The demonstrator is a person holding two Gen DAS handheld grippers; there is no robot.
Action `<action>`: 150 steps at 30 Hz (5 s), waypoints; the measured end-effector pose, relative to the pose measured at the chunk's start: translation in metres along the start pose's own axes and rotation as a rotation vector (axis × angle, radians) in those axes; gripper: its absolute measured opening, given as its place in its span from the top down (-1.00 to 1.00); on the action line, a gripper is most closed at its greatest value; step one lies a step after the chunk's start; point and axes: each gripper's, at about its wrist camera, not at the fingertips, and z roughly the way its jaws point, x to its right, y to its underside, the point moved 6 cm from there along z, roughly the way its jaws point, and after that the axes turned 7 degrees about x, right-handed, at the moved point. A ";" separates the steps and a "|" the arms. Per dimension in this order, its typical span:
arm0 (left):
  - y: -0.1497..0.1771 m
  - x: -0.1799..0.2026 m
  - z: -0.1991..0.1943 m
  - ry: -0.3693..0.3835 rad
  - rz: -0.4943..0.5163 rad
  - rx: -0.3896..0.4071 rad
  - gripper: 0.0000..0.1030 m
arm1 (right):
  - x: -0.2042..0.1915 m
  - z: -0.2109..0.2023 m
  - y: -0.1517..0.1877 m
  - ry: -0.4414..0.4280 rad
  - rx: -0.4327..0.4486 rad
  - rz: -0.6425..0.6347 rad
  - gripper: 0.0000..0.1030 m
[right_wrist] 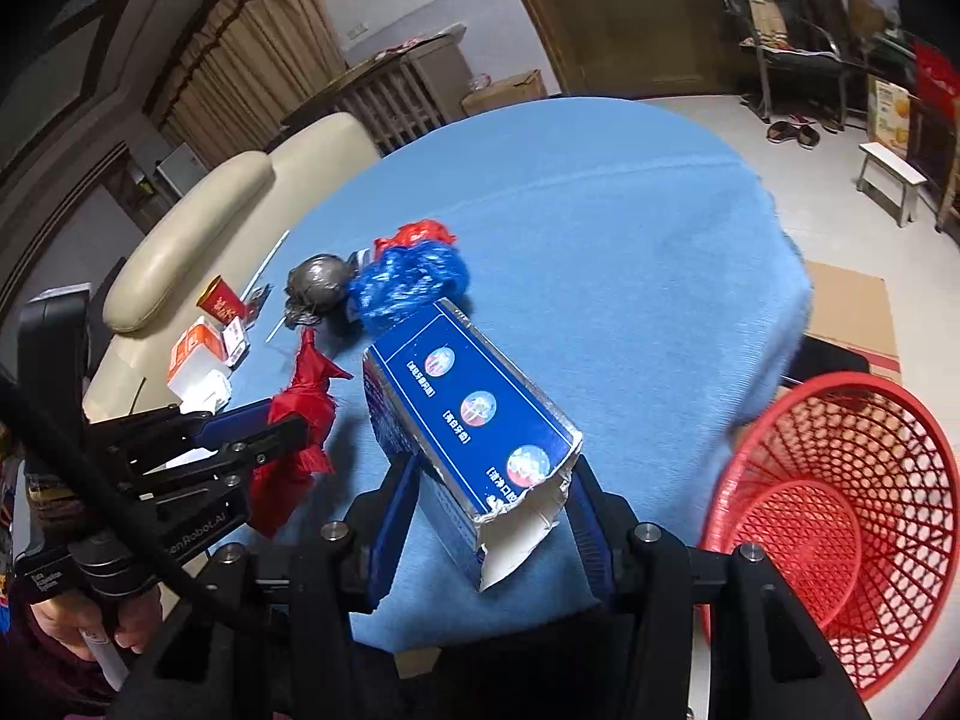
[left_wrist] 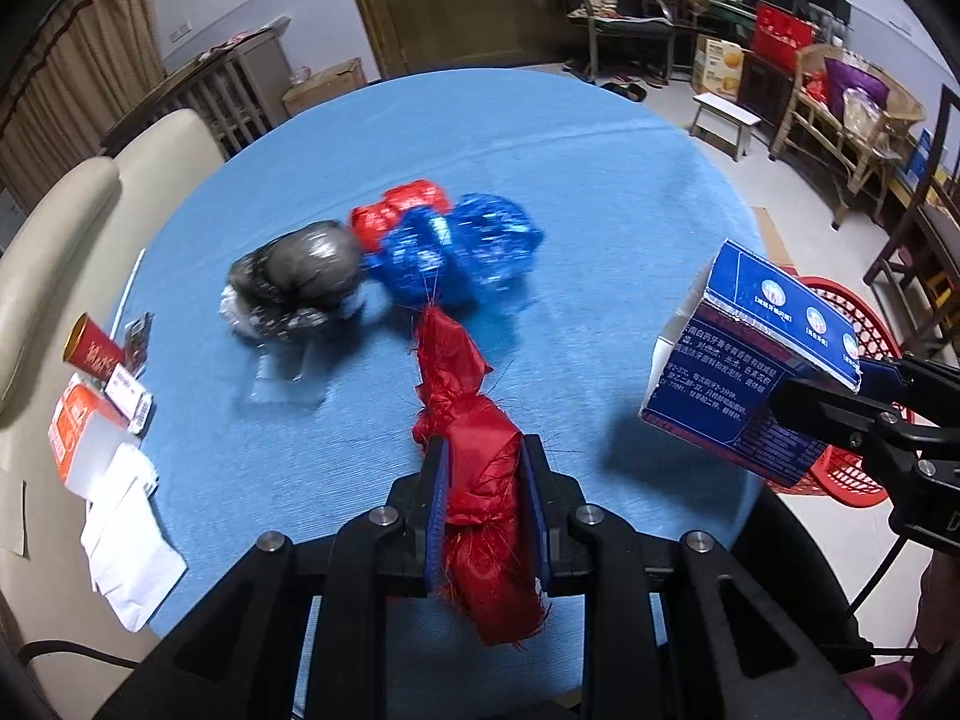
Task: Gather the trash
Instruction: 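Carry both items over the red basket and open both tools to drop them, then return both tools to the table toward the bag pile, then grasp the blue plastic bag with the right tool while the left tool grasps the black bag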
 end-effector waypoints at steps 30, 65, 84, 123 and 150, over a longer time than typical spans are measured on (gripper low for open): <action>-0.058 0.193 0.020 0.347 0.312 -0.039 0.49 | 0.192 -0.087 0.020 0.248 0.031 0.299 -0.04; -0.029 0.034 0.017 0.200 -0.070 -0.014 -0.10 | 0.289 -0.095 0.089 0.504 -0.007 0.815 -0.20; 0.015 -0.087 0.015 0.081 -0.354 0.011 -0.10 | 0.242 -0.049 0.085 0.469 -0.104 0.667 -0.25; -0.007 -0.178 0.012 0.044 -0.474 0.078 -0.11 | -0.067 0.119 -0.097 -0.011 0.004 -0.131 -0.21; -0.088 -0.150 0.094 0.116 -0.508 -0.055 -0.10 | -0.093 0.164 -0.057 -0.089 -0.102 -0.247 0.00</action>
